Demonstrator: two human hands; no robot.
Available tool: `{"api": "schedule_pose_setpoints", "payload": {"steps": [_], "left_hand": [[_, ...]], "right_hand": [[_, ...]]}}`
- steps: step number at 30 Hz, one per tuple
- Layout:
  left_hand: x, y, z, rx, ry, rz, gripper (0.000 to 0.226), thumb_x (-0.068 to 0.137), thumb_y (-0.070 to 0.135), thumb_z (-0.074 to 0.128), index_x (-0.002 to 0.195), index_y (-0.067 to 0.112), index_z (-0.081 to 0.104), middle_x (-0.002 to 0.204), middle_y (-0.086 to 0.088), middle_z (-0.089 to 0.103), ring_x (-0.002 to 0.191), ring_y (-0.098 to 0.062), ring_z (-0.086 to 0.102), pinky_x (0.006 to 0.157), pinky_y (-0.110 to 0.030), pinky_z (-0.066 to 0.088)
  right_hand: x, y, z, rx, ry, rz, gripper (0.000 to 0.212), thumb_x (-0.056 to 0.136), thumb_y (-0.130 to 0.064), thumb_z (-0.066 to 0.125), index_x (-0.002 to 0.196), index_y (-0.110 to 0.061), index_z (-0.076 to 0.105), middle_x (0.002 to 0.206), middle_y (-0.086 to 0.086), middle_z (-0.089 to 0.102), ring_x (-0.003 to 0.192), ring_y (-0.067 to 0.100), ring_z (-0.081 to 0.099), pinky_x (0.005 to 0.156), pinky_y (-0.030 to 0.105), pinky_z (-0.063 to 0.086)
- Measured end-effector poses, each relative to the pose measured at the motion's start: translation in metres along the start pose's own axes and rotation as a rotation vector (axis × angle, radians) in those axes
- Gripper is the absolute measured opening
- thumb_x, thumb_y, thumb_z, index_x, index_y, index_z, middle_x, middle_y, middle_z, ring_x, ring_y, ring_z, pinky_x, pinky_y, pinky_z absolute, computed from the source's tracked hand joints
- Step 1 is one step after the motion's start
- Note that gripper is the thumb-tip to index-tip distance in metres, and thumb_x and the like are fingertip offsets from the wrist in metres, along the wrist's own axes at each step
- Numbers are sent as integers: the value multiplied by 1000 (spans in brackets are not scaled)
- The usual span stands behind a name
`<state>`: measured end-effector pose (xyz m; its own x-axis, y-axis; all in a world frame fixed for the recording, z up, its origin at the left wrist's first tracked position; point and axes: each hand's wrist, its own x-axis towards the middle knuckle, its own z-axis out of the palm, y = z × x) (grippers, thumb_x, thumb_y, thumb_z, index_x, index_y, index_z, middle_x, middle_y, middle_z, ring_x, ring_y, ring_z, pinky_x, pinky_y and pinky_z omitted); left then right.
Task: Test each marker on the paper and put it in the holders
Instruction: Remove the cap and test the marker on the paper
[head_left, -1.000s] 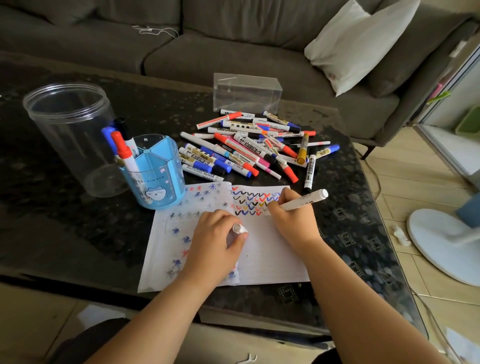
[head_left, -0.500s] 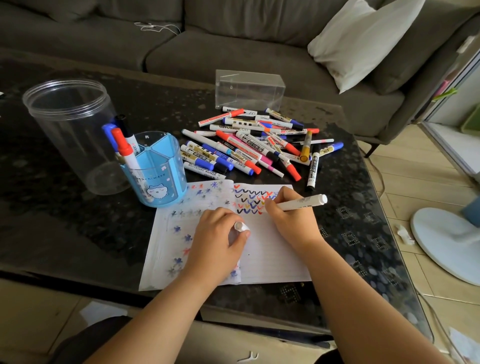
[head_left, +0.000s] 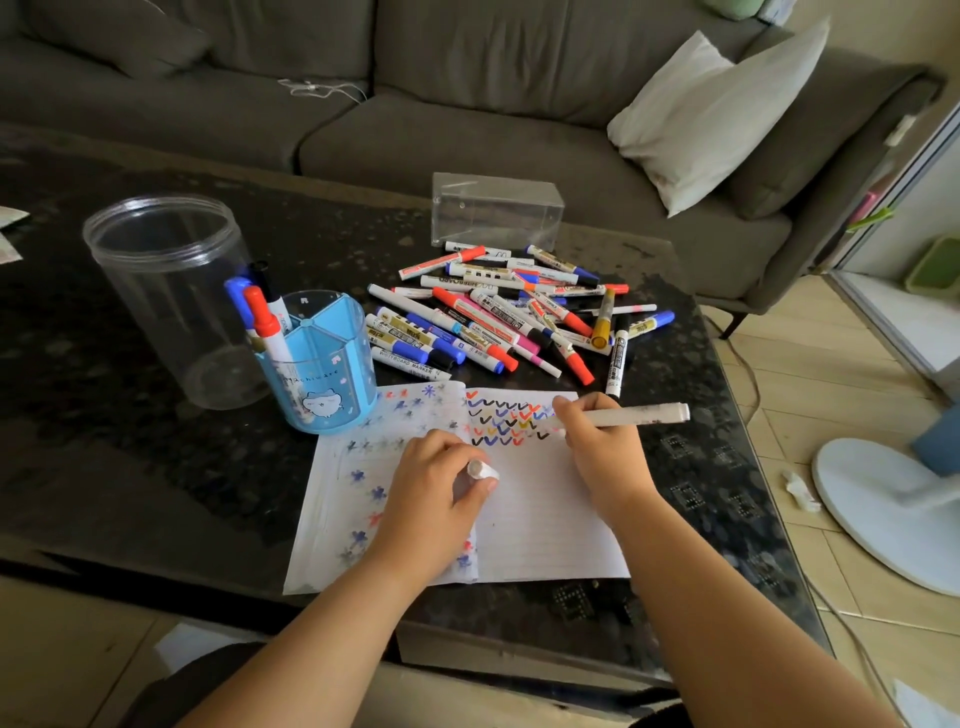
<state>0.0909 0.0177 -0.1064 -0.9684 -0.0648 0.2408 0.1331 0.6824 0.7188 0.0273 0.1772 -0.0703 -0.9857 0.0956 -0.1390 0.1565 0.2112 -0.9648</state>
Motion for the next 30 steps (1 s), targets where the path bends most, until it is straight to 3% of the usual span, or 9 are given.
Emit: {"api": "schedule_pose_setpoints", "payload": {"steps": [4, 7, 11, 17, 21, 24, 27, 30], "left_hand": [[0, 17, -21, -328, -88, -279, 16, 86, 17, 65, 96, 29, 65, 105, 13, 59, 98, -2, 55, 73, -6, 39], [-5, 38, -41, -561, -74, -405, 20, 86, 17, 65, 96, 34, 67, 102, 15, 66, 95, 2, 58, 73, -13, 44], [-23, 67, -58, -721, -60, -404, 20, 85, 14, 66, 93, 31, 69, 92, 13, 72, 92, -3, 65, 82, -22, 49], [-45, 97, -71, -804, -103, -327, 19, 85, 10, 64, 93, 25, 70, 87, 9, 73, 82, -2, 67, 79, -19, 50], [-55, 107, -76, -765, -149, -273, 20, 85, 10, 63, 93, 27, 69, 87, 9, 73, 87, -5, 67, 85, -23, 49], [-63, 114, -80, -709, -201, -179, 17, 87, 15, 62, 94, 29, 68, 87, 12, 73, 87, -3, 66, 79, -15, 50], [-70, 116, -80, -351, -208, 6, 9, 89, 34, 56, 91, 38, 64, 89, 18, 68, 89, 5, 58, 74, -7, 45], [-75, 119, -81, -161, -194, 125, 9, 91, 40, 49, 88, 38, 56, 84, 10, 63, 84, -3, 54, 73, -20, 46]], "right_hand": [[-24, -16, -8, 166, -105, 38, 24, 89, -21, 64, 72, -10, 51, 44, -9, 50, 46, 7, 34, 50, 22, 31], [-55, -28, -17, 273, -127, -37, 26, 95, -20, 52, 77, -1, 56, 46, -1, 37, 46, 10, 27, 47, 21, 28], [-93, -46, -27, 387, -79, -128, 28, 96, -12, 46, 69, -5, 47, 46, 0, 34, 45, 10, 25, 43, 19, 26], [-121, -61, -37, 418, -83, -193, 28, 96, -13, 47, 69, -6, 44, 50, 7, 34, 45, 12, 27, 42, 17, 30], [-131, -64, -41, 403, -99, -237, 30, 95, -12, 49, 66, -9, 44, 46, 4, 38, 44, 12, 31, 43, 18, 31], [-140, -64, -42, 357, -116, -275, 30, 93, -12, 51, 65, -8, 43, 43, 1, 39, 41, 10, 32, 42, 17, 29], [-146, -65, -43, 299, -96, -308, 31, 91, -12, 56, 62, -9, 44, 45, 3, 38, 41, 9, 30, 41, 16, 27], [-149, -65, -43, 278, -51, -324, 37, 87, -17, 64, 56, -15, 43, 50, 3, 32, 47, 12, 27, 43, 18, 26]]}}
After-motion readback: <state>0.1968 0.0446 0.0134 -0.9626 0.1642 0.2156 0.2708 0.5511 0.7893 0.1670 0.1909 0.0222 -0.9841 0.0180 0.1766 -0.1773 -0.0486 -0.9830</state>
